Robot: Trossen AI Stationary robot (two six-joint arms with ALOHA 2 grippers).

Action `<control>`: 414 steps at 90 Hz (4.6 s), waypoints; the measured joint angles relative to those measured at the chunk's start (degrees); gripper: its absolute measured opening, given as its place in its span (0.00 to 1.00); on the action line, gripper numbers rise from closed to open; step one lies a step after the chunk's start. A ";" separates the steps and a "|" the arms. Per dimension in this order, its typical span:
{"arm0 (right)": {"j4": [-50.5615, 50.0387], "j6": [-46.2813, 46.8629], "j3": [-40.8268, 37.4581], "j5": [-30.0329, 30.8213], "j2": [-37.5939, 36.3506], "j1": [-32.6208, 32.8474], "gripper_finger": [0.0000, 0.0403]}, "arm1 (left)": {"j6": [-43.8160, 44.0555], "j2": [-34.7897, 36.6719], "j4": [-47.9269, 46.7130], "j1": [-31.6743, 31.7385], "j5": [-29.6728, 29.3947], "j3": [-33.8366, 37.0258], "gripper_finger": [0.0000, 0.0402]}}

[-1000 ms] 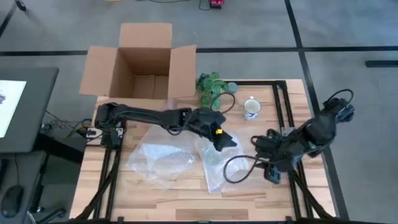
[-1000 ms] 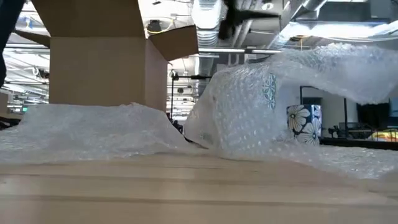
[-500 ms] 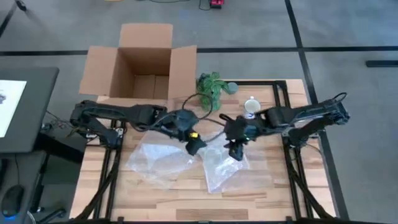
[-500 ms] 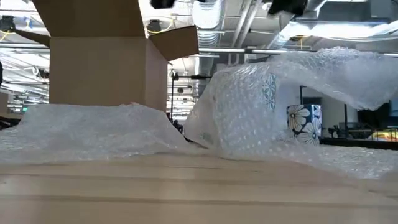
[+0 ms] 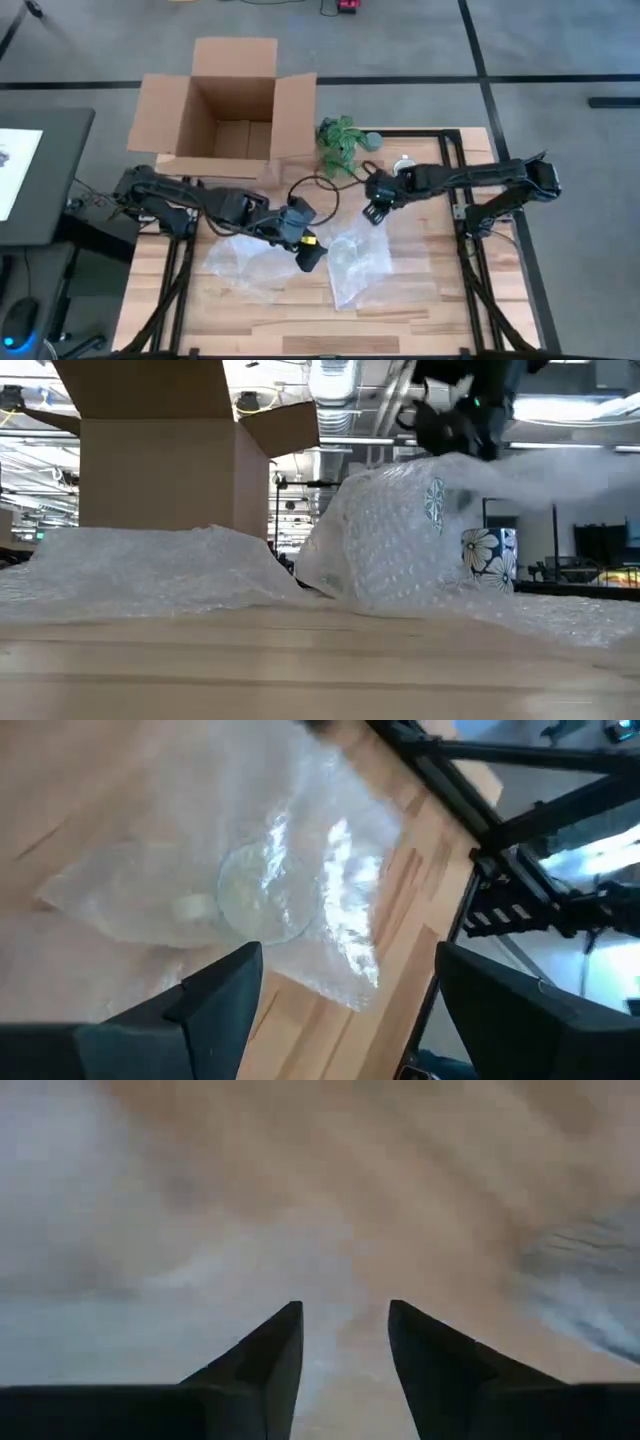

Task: Wrap mug
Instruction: Wrap the green mug with the bubble wrap

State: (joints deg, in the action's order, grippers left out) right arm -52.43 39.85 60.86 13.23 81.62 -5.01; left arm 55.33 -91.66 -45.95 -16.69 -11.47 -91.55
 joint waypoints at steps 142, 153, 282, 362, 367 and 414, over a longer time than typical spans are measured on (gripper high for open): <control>-7.02 1.09 -5.62 -15.82 0.40 15.45 0.27 | 5.77 -1.51 -7.42 -5.09 -9.87 0.02 0.69; -6.86 1.12 -6.32 -15.80 0.27 16.39 0.27 | 5.83 -2.22 -7.43 -5.11 -10.07 0.02 0.69; -4.36 1.62 -1.03 -18.08 -8.27 10.05 0.27 | 11.38 -13.97 4.97 -7.83 11.65 2.88 0.69; -6.12 -13.39 -1.05 -19.41 -9.68 10.25 0.27 | 70.78 -17.11 26.70 -16.53 -28.74 18.62 0.54; -6.09 -13.41 -1.05 -19.41 -9.68 10.25 0.27 | 70.65 -17.11 27.72 -16.02 -29.18 18.94 0.53; 2.68 -14.83 -5.74 -19.62 -9.23 9.16 0.27 | 61.34 -17.11 33.30 -16.60 -30.54 19.02 0.04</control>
State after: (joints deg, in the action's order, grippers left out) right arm -49.76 25.02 55.12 -6.39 72.39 4.15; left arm 116.67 -108.77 -12.65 -33.30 -42.01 -72.53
